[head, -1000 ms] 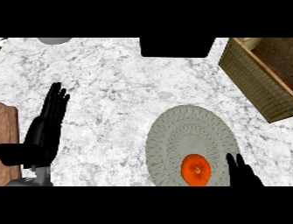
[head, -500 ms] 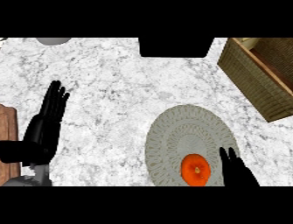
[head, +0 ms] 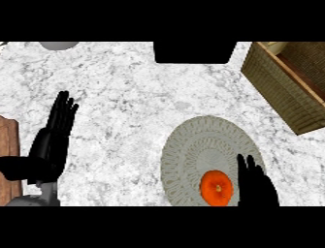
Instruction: Pick the squash from the placemat and place it in the basket
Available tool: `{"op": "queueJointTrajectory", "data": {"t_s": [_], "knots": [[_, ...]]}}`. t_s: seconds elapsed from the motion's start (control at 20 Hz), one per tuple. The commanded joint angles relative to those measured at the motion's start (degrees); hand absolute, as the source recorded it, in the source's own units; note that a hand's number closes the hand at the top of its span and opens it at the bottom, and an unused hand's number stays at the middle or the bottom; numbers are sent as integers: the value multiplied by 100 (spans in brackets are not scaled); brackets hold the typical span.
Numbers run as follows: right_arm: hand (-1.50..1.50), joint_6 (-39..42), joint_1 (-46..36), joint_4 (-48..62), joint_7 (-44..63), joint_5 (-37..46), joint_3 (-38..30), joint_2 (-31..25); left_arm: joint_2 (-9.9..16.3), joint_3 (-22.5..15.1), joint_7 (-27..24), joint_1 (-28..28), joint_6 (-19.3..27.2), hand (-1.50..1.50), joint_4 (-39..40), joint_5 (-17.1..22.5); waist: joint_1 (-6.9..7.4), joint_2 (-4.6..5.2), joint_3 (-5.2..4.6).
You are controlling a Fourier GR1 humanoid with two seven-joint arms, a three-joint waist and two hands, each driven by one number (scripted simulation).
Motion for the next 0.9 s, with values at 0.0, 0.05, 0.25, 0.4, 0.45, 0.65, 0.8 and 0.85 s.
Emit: {"op": "queueJointTrajectory", "data": {"t_s": [0.0, 0.05, 0.25, 0.4, 0.45, 0.65, 0.8, 0.85], "knots": [[-150, -213, -343, 702, 1001, 24, -39, 166, -112, -98, 67, 67, 150, 0, -197, -162, 4, -14, 5], [-150, 7, -760, 652, 1306, -218, -158, 168, 9, 131, 127, -149, -59, 0, -10, 73, 14, 1, 2], [-150, -134, -606, 846, 1156, -197, -121, 170, -2, 157, 167, -59, -61, 0, -66, 17, -24, -14, 5], [-150, -540, -361, 1133, 1135, -222, 36, 171, -17, 155, 338, -206, 9, 0, -53, -52, -52, -17, 7], [-150, -503, -662, 1351, 1041, -427, -311, 171, -71, 19, -83, 172, -43, 0, -28, -199, -11, -11, 6], [-150, -309, -160, 1002, 886, -177, -111, 172, -64, 215, -30, 116, -151, 0, -4, -46, -55, -25, 5], [-150, -781, -207, 1503, 836, -270, -122, 172, -314, -188, -44, 587, 22, 0, -332, -290, -18, -25, 7], [-150, -673, -611, 1704, 708, -604, -569, 172, -75, 177, 153, 87, -151, 0, -200, -90, -21, -12, 7]]}}
